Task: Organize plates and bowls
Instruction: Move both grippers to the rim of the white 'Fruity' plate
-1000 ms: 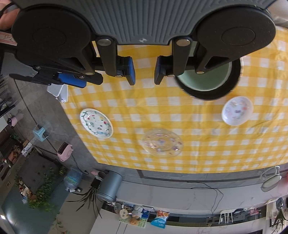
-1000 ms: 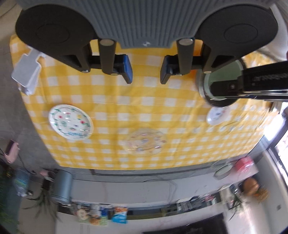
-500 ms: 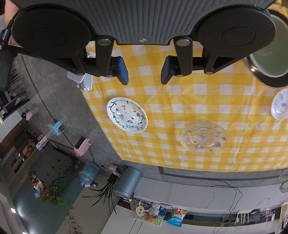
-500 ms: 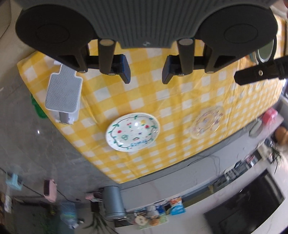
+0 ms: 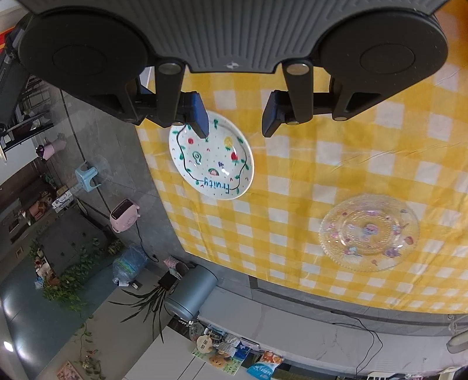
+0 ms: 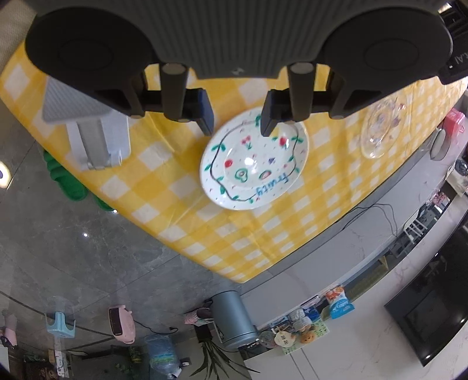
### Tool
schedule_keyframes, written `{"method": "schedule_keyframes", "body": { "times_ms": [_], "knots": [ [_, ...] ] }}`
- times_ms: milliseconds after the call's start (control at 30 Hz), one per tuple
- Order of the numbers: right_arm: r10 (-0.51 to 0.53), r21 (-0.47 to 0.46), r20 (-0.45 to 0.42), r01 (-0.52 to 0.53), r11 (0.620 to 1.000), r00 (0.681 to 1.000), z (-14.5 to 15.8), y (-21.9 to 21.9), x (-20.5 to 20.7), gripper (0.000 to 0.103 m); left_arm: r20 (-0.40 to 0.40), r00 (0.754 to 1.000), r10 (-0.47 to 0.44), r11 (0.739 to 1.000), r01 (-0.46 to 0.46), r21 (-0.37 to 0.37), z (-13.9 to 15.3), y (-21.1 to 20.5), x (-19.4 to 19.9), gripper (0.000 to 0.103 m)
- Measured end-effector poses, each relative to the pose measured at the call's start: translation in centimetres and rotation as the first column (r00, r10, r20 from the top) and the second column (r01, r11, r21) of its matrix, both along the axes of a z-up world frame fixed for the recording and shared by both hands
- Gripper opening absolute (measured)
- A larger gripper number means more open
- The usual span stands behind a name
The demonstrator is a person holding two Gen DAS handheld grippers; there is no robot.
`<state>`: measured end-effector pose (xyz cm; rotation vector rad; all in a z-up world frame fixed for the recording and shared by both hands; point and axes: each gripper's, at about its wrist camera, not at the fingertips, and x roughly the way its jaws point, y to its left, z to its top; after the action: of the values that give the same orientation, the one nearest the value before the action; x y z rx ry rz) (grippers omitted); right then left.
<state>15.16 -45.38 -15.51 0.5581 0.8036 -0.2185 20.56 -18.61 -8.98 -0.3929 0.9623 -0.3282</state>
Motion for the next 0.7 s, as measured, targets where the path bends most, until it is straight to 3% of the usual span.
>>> {"method": "schedule_keyframes", "body": {
  "times_ms": [367,700],
  "knots": [
    [-0.130,-0.062,0.015,0.131,0.989,0.991,-3.3,-3.2,4.4,0.036,-0.026,0.998,0.053,0.996,-0.051,0.073,-4.7,-2.2,5.3,0.044],
    [-0.120,-0.003,-0.025,0.120,0.993,0.992,-5.3,-3.9,5.1,0.036,-0.016,0.997,0.077,0.997,-0.076,0.023,-6.4,-2.3,7.3,0.043]
  ]
}}
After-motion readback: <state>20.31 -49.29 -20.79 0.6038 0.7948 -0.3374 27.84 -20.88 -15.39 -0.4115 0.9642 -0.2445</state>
